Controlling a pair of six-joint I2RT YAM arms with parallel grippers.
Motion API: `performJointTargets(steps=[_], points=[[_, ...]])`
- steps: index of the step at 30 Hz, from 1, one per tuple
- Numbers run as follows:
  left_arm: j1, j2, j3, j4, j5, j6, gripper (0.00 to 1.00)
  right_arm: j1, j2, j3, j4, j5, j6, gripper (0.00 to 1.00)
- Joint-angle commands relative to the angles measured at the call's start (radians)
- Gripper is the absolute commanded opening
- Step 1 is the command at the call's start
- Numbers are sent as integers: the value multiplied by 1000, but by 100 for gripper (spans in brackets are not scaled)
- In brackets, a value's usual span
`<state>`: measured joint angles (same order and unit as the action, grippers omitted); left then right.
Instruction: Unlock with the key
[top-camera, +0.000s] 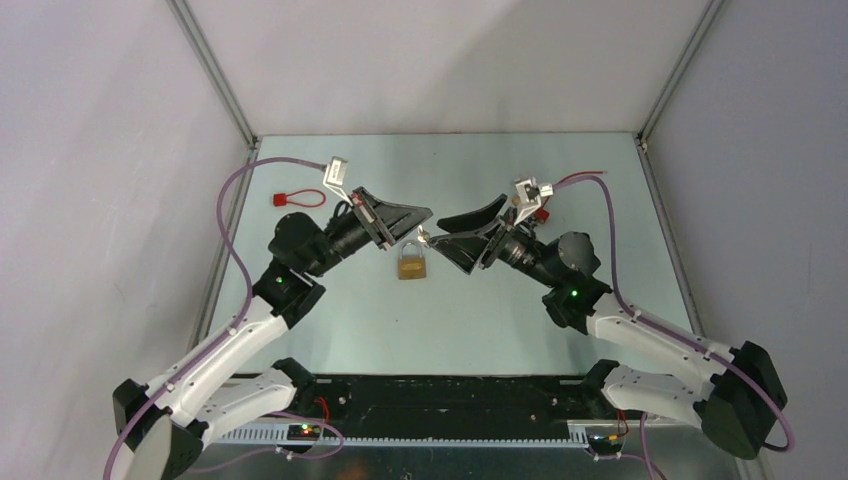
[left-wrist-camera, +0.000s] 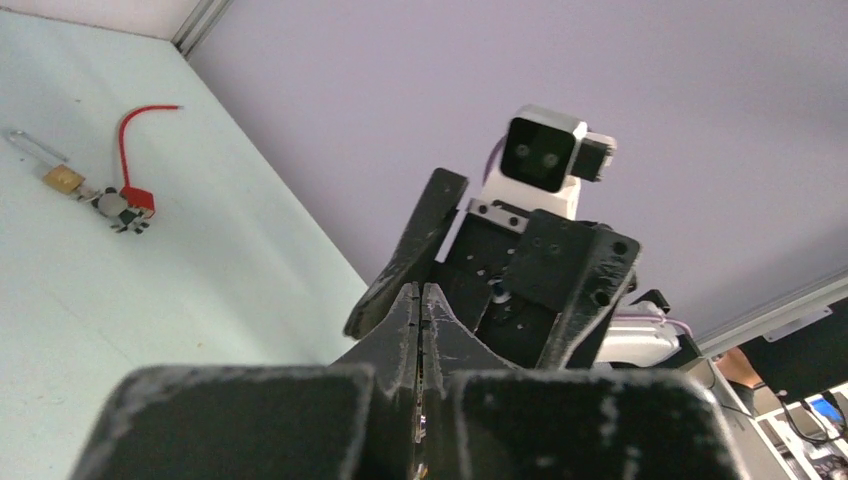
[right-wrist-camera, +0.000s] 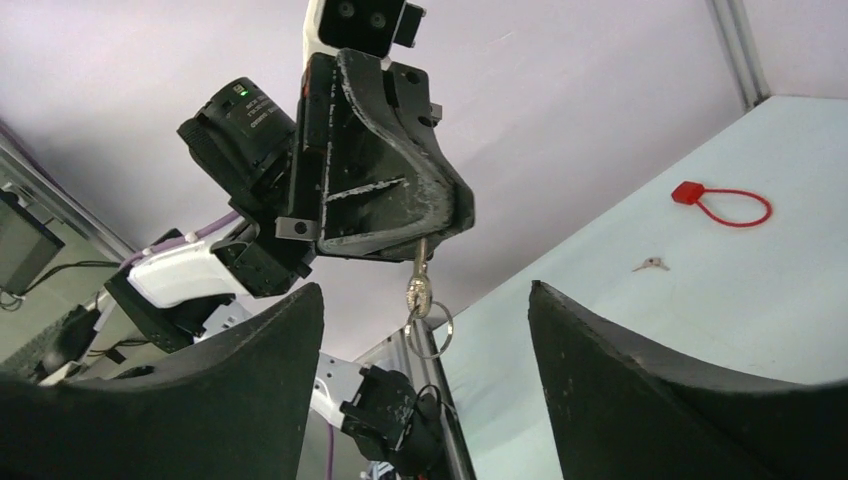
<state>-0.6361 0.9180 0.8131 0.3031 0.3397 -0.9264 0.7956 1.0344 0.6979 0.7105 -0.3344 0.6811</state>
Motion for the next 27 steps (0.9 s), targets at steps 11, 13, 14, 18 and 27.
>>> performJointTargets(steps=[11,13,14,18,27], points=[[-28,-17,-16,122,-26,-40,0,23,90,12,236,-10,106,45],[-29,-16,-17,126,-27,-36,0,23,90,12,235,-12,110,43],[-29,-16,-17,126,-28,-34,0,25,89,12,234,-13,111,42],[-28,-22,-19,129,-40,-22,0,31,89,12,216,-10,110,40],[-29,-28,-19,136,-47,-17,0,40,104,13,209,-3,121,36]])
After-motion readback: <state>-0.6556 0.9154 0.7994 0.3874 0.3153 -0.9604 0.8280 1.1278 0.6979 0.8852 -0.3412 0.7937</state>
